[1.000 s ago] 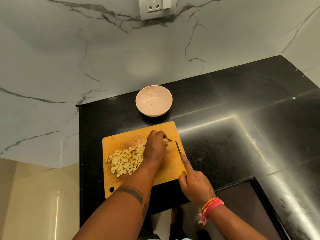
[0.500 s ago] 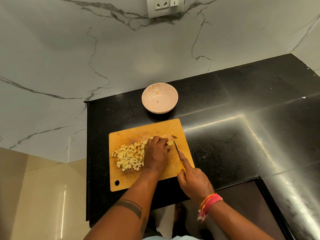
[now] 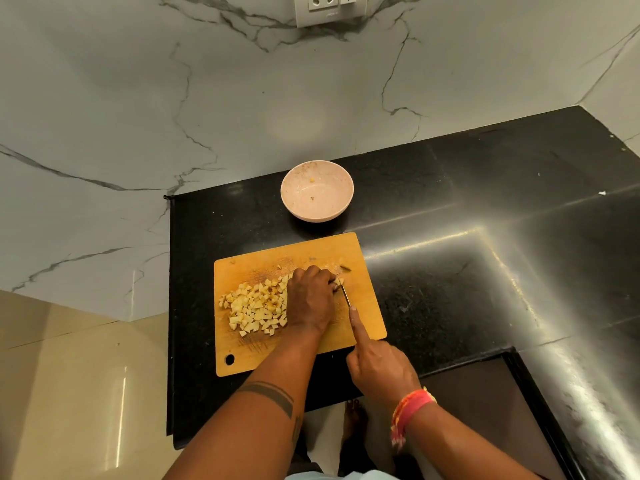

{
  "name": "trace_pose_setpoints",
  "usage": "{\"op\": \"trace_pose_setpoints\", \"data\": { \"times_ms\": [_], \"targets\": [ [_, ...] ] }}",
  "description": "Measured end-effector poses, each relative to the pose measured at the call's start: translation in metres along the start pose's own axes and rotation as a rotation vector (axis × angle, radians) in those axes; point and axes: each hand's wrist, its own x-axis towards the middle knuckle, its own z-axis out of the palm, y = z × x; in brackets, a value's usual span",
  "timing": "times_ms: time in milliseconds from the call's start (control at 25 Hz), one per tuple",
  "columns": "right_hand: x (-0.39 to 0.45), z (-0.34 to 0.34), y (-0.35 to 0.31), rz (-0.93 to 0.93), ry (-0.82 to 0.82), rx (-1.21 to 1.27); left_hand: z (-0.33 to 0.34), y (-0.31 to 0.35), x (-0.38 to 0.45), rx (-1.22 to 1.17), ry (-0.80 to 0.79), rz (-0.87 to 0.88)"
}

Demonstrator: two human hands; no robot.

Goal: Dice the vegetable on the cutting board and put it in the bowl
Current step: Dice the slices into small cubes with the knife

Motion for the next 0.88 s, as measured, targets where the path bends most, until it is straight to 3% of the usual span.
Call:
{"op": "trace_pose_setpoints", "data": {
  "times_ms": [440, 720, 880],
  "targets": [
    [0.029, -0.015, -0.014, -0.028, 0.022, -0.012, -0.006, -0.001, 0.004, -0.031, 0.0, 0.0],
    [-0.005, -0.004, 0.005, -0.026, -0.031, 0.025, -0.007, -0.002, 0.006, -0.053, -0.01, -0.031],
    [0.007, -0.008, -0.003, -0.039, 0.022, 0.038, -0.004, -0.003, 0.004, -0.086, 0.003, -0.045]
  ]
}}
